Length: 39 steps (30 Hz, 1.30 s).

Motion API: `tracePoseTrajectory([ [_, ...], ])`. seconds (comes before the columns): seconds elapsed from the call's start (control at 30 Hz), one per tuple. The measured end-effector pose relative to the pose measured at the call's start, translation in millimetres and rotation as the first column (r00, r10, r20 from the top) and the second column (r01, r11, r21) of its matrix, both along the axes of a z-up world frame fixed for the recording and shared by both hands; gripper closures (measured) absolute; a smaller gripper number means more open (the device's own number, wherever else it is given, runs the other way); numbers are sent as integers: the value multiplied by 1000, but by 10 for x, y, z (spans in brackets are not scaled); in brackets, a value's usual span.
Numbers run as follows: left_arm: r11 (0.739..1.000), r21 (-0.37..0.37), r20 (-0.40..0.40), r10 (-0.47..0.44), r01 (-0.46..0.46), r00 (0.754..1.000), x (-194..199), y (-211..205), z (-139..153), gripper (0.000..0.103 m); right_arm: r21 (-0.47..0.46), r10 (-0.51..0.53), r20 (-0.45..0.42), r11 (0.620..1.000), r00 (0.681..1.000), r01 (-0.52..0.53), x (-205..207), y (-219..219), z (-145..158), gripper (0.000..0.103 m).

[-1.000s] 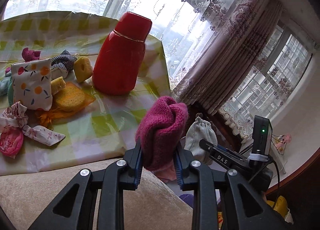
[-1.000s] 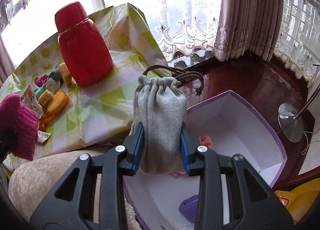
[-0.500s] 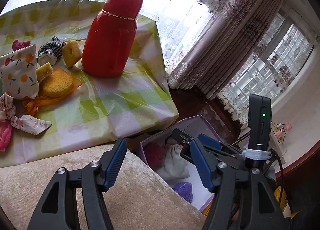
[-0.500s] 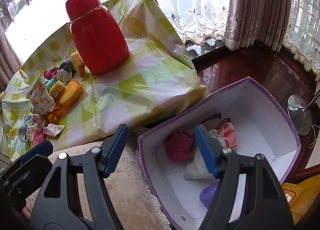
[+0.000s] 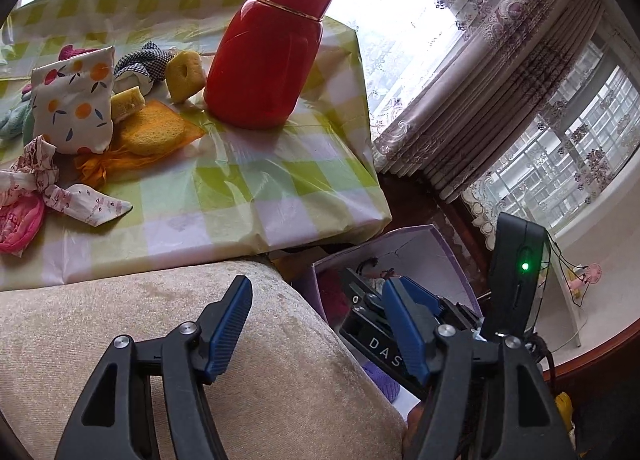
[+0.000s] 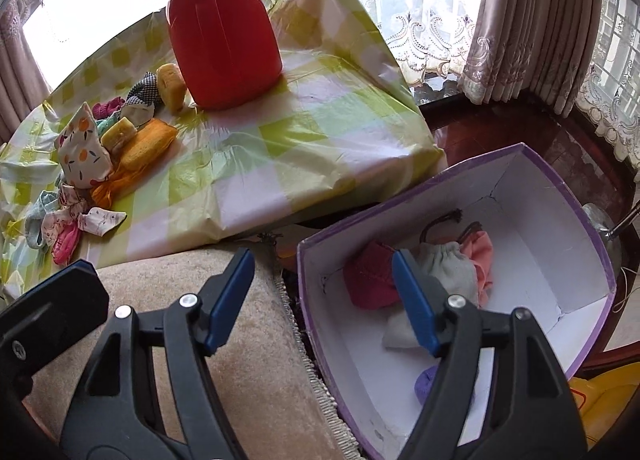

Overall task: Organize soft objects
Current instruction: 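Carry the hat and bag over the white box and release both, then move both open tools back over the bed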

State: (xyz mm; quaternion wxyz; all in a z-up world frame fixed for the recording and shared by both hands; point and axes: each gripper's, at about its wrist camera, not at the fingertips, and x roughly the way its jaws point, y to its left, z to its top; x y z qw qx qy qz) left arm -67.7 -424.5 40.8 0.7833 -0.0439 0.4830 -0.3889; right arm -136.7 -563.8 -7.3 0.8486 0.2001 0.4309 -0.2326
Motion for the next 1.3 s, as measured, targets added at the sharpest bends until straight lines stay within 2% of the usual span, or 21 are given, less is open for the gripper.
tracePoseTrajectory([
  [0.23, 1000, -3, 18, -15, 15, 1000, -15, -11, 9, 34, -16, -11, 33, 1000, 999, 12, -56, 21, 10, 28],
  [0.37, 999, -32, 8, -18, 18, 1000, 43, 44, -2, 27, -20, -6, 34, 1000, 999, 7, -37, 34, 60, 28],
  [0.47, 997, -66, -17, 26, -27, 1000, 156, 166, 25, 27, -40, -4, 53, 999, 999, 6, -32, 49, 177, 28],
  [0.7, 996, -55, 47, 69, -67, 996, 293, 346, 182, 27, -50, 49, 45, 998, 998, -46, 97, 104, 284, 28],
  [0.93, 988, -60, 32, 147, -144, 989, 522, 753, 228, 27, -47, 149, 102, 988, 984, -144, 501, 209, 499, 28],
  [1.03, 968, -49, 90, 251, -248, 964, 726, 1130, 317, 27, -47, 200, 138, 980, 970, -195, 754, 350, 591, 28],
  [1.13, 935, -26, 126, 353, -353, 927, 972, 1497, 333, 27, -29, 243, 151, 970, 958, -241, 998, 510, 595, 28],
  [1.3, 862, 11, 139, 501, -508, 854, 1394, 2056, 236, 27, -16, 301, 129, 953, 945, -301, 1385, 777, 526, 28],
])
